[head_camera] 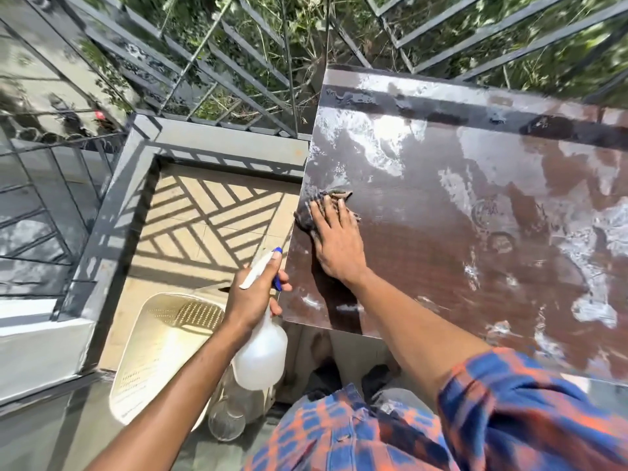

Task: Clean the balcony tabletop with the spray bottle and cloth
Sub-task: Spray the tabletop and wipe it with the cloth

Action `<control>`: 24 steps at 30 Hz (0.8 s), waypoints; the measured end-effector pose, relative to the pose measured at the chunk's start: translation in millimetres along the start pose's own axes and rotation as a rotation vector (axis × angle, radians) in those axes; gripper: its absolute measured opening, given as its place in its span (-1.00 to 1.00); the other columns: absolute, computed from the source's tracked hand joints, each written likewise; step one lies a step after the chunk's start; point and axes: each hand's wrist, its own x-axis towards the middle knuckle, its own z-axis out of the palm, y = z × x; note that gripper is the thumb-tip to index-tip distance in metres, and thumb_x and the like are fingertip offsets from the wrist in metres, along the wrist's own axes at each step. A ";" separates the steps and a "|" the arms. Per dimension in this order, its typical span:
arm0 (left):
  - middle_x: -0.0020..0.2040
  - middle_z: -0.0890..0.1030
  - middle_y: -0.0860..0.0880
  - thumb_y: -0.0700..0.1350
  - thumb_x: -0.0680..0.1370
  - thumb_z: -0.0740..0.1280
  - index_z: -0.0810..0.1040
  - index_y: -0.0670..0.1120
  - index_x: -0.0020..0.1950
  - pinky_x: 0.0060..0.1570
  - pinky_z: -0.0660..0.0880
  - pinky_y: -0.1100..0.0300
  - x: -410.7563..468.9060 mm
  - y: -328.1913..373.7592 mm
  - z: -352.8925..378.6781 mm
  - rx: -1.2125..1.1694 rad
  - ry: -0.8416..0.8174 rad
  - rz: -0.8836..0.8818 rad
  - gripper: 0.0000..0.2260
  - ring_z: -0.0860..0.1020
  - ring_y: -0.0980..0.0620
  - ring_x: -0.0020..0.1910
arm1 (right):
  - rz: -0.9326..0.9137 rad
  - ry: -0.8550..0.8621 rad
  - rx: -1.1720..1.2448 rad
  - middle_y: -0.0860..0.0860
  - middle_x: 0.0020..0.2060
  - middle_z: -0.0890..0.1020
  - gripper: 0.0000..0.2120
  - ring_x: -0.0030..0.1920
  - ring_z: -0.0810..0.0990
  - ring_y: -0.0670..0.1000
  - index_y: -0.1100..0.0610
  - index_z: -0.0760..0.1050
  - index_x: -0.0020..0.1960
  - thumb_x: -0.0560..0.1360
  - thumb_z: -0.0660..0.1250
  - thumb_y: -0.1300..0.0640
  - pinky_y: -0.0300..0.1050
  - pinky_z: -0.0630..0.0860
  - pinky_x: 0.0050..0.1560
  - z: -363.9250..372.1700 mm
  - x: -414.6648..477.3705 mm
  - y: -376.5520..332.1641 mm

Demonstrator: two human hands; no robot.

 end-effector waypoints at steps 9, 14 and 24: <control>-0.30 0.66 -0.09 0.24 0.53 0.38 0.64 -0.16 -0.18 -0.48 0.43 0.17 4.5 -1.5 2.4 -0.008 -0.034 -0.042 -0.55 0.59 -0.29 -0.24 | -0.095 -0.019 -0.007 0.03 0.57 0.27 -0.49 0.57 0.19 0.14 0.02 0.24 0.58 0.65 0.15 0.01 0.15 0.23 0.50 -12.9 -57.9 77.0; -0.29 0.63 -0.14 0.17 0.57 0.38 0.62 -0.14 -0.22 -0.56 0.42 0.17 -1.7 -0.6 -6.9 -0.055 0.032 -0.031 -0.62 0.55 -0.18 -0.35 | 0.077 -0.038 0.013 0.11 0.59 0.19 -0.48 0.58 0.11 0.25 0.06 0.15 0.61 0.68 0.10 0.02 0.23 0.12 0.54 -27.8 27.4 59.6; -0.29 0.63 -0.19 0.17 0.58 0.36 0.62 -0.07 -0.28 -0.42 0.38 0.16 -16.5 -21.6 -26.1 -0.101 0.092 -0.049 -0.62 0.50 -0.13 -0.49 | -0.558 -0.203 0.010 0.05 0.57 0.27 -0.45 0.55 0.24 0.20 0.01 0.25 0.57 0.59 0.21 0.09 0.16 0.21 0.52 32.7 -96.4 -33.8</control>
